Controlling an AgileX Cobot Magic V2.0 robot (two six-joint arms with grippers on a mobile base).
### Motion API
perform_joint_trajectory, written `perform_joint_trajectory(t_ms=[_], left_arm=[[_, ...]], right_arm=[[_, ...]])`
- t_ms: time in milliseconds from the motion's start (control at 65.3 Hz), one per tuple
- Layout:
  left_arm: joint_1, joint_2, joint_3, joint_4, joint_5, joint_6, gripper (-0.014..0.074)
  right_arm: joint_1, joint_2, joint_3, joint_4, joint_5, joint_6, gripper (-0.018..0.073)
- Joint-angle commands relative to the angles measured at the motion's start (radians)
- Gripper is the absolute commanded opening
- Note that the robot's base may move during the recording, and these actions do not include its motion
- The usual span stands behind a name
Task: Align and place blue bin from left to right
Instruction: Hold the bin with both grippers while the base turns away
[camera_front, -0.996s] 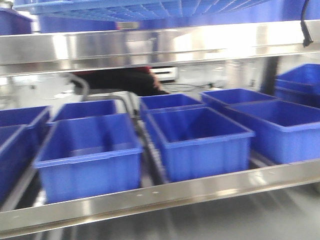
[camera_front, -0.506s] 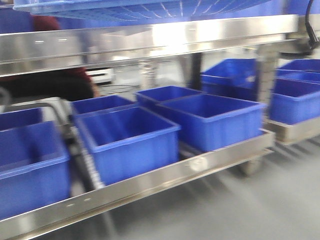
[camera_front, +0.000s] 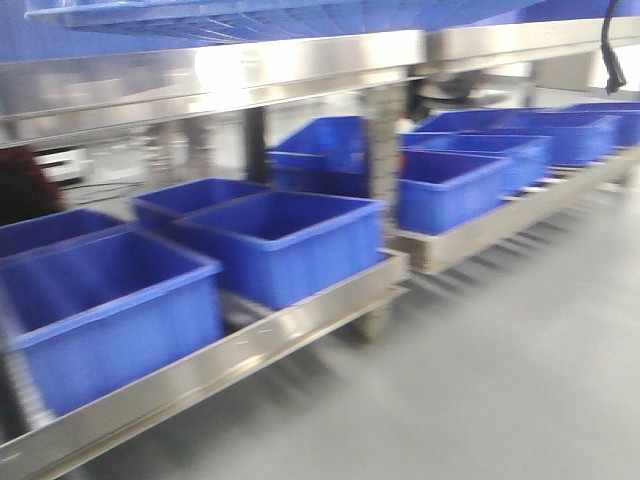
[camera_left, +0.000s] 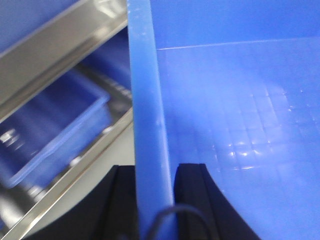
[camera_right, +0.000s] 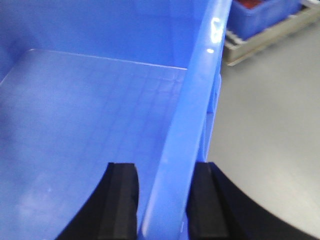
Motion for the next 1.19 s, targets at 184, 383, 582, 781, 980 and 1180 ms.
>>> perform_joint_trajectory(t_ms=[184,383,582,781,980,1180], left_arm=[[-0.013,-0.027,-0.017,-0.025,-0.074,0.010,-0.0111],[-0.013,-0.027,-0.017,-0.025,-0.074,0.010,-0.0111],[-0.013,-0.027,-0.017,-0.025,-0.074,0.010,-0.0111],[-0.013,-0.027,-0.017,-0.025,-0.074,0.010,-0.0111],[-0.013,-0.027,-0.017,-0.025,-0.074,0.010,-0.0111],[-0.013,-0.027,-0.017,-0.025,-0.074,0.010,-0.0111]], right_arm=[[-0.006,-0.018,-0.019,-0.008,-0.094,0.013,-0.0068],[-0.006,-0.018,-0.019,-0.008,-0.094,0.013,-0.0068],[-0.006,-0.018,-0.019,-0.008,-0.094,0.013,-0.0068],[-0.006,-0.018,-0.019,-0.008,-0.094,0.013,-0.0068],[-0.006,-0.018,-0.019,-0.008,-0.094,0.013,-0.0068],[-0.006,-0.018,-0.019,-0.008,-0.094,0.013,-0.0068]])
